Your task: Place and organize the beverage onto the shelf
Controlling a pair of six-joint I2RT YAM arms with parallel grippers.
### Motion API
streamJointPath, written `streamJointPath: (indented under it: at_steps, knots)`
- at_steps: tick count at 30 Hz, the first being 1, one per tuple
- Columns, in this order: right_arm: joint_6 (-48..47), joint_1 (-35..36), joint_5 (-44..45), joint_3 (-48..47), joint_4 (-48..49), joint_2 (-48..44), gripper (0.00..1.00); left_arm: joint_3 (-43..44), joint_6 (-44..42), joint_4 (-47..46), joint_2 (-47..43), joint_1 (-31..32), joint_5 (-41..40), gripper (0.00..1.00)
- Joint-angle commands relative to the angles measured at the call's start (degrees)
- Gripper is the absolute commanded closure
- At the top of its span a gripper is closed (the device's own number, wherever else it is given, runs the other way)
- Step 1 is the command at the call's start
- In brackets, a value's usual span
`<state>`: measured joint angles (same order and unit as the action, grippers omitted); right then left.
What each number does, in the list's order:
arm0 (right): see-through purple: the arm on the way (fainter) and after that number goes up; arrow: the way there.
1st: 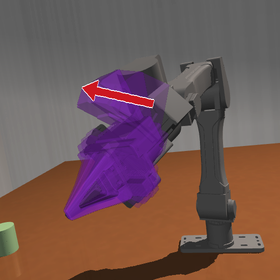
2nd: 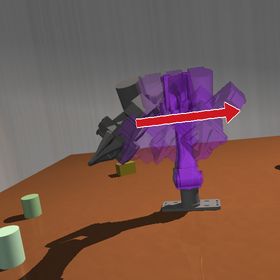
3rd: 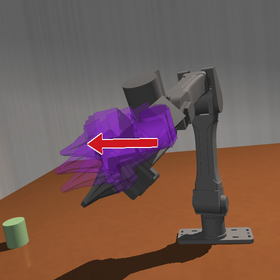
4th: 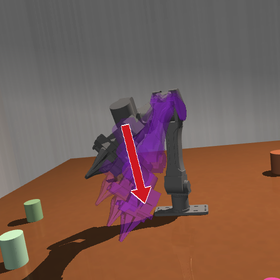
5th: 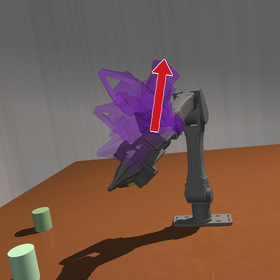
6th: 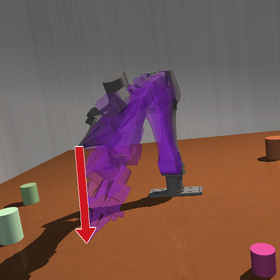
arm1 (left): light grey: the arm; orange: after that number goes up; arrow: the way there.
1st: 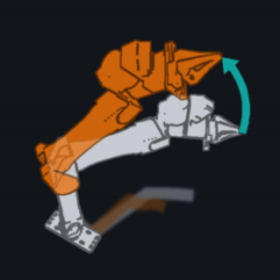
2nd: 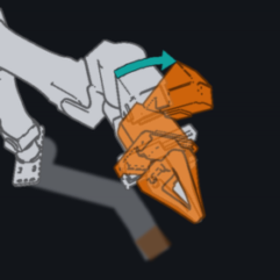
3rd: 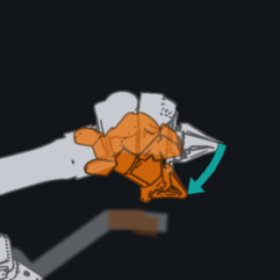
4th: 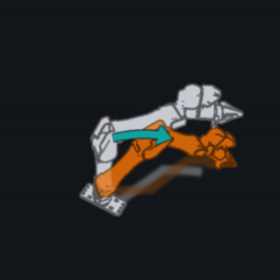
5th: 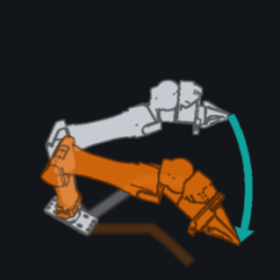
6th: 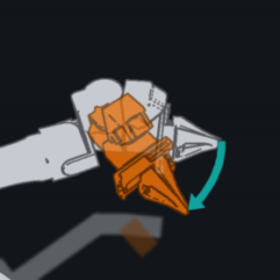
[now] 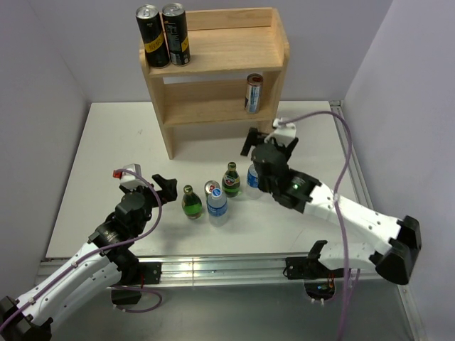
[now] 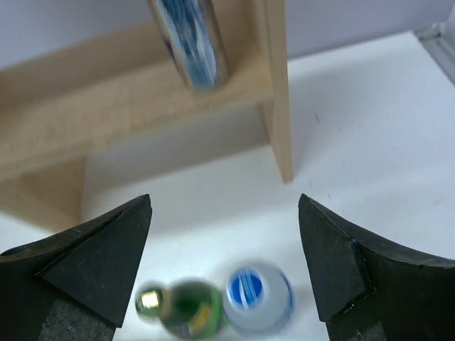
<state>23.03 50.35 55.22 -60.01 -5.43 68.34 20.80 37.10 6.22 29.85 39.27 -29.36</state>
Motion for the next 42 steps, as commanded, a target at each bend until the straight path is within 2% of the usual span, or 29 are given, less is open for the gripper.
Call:
streamJointPath:
  at_steps: [1, 4, 8, 10, 13, 19, 26, 33, 42]
  knots:
    - [10.6, 3.8, 2.9, 7.0, -8.8, -7.0, 0.09, -0.6, -0.7, -2.8, 0.1, 0.4, -0.2, 0.01]
    - [17.7, 7.6, 2.4, 13.2, -13.5, -13.8, 0.09, -0.6, -0.8, -3.0, 0.4, 0.4, 0.0, 0.01]
    - [27.3, 12.0, 2.0, 19.7, -19.3, -17.1, 0.09, -0.6, -0.8, -3.1, 1.0, 0.3, 0.1, 0.01]
    - [31.6, 14.1, 0.4, 23.4, -19.5, -17.0, 0.09, -0.6, -0.8, -3.1, 1.4, 0.5, 0.2, 0.01]
    - [33.0, 15.0, -1.1, 27.8, -15.7, -14.4, 0.09, -0.7, -0.7, -3.2, 1.4, 0.5, 0.1, 0.01]
    - [29.5, 13.9, 0.6, 30.2, -4.4, -2.9, 0.09, -0.9, -0.8, -3.8, 2.1, 0.4, 0.4, 0.01]
    - [22.2, 6.0, -2.9, 30.0, 10.0, 5.7, 0.08, -1.5, -0.7, -4.4, 2.8, 0.5, 0.2, 0.01]
    - [16.4, 0.6, -3.4, 26.3, 16.8, 13.8, 0.09, -1.9, -0.7, -5.1, 3.0, 0.5, 0.0, 0.01]
    - [12.7, -0.7, -0.7, 20.9, 21.2, 21.4, 0.08, -2.1, -0.6, -5.7, 3.8, 0.5, 0.0, 0.01]
